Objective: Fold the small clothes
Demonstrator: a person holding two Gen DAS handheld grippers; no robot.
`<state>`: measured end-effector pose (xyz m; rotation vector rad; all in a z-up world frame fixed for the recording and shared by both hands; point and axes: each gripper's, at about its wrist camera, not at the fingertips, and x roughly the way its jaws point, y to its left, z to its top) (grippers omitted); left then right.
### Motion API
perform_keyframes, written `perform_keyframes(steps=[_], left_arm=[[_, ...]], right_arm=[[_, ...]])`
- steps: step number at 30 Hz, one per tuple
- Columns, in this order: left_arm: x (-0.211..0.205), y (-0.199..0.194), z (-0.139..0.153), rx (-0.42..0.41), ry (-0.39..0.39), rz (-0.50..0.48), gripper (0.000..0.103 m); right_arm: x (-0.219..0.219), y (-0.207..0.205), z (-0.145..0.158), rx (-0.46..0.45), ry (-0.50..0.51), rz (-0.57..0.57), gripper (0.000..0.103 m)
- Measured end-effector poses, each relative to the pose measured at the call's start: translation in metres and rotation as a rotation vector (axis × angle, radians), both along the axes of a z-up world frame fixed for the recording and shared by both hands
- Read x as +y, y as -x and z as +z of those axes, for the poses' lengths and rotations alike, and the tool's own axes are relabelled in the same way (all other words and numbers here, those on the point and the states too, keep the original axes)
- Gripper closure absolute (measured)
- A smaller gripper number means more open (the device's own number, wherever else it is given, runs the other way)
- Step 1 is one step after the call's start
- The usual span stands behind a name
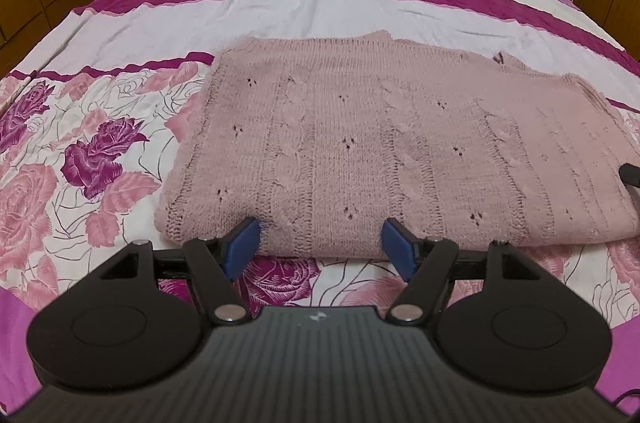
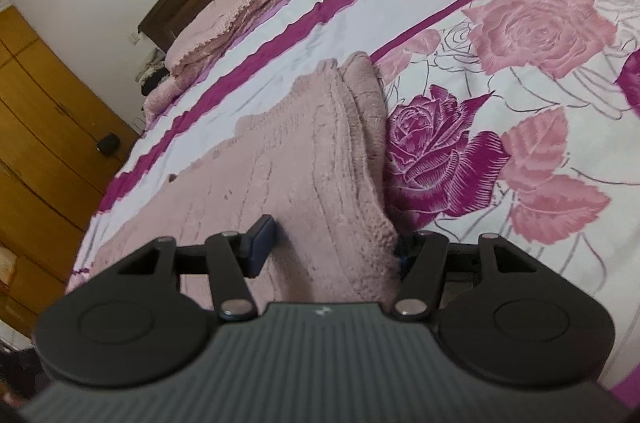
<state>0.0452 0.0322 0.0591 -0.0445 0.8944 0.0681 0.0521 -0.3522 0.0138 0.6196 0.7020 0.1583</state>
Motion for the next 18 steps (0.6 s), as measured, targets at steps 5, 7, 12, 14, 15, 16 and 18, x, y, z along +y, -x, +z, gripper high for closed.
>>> perform_keyframes(steps=[5, 7, 12, 14, 15, 16, 18], left_arm=[[0.000, 0.001, 0.000, 0.000, -0.002, 0.000, 0.028], [-0.001, 0.001, -0.001, 0.000, -0.003, 0.000, 0.028], [0.000, 0.002, 0.000, 0.000, 0.000, -0.004, 0.027], [0.001, 0.002, 0.002, -0.002, 0.003, -0.005, 0.027], [0.002, 0.003, 0.002, -0.003, 0.004, -0.005, 0.027], [0.003, 0.003, 0.003, -0.004, 0.002, -0.004, 0.027], [0.005, 0.005, 0.006, -0.007, 0.000, -0.003, 0.027]], right_arm=[[-0.001, -0.005, -0.005, -0.013, -0.016, 0.006, 0.042], [-0.002, -0.007, -0.006, -0.016, -0.024, 0.010, 0.043], [-0.001, -0.013, -0.007, -0.040, -0.082, 0.054, 0.068], [-0.002, -0.014, -0.008, -0.052, -0.112, 0.056, 0.071], [-0.003, -0.014, -0.008, -0.060, -0.126, 0.056, 0.072], [-0.003, -0.014, -0.008, -0.068, -0.138, 0.056, 0.074], [-0.004, -0.011, -0.003, -0.090, -0.148, 0.051, 0.074]])
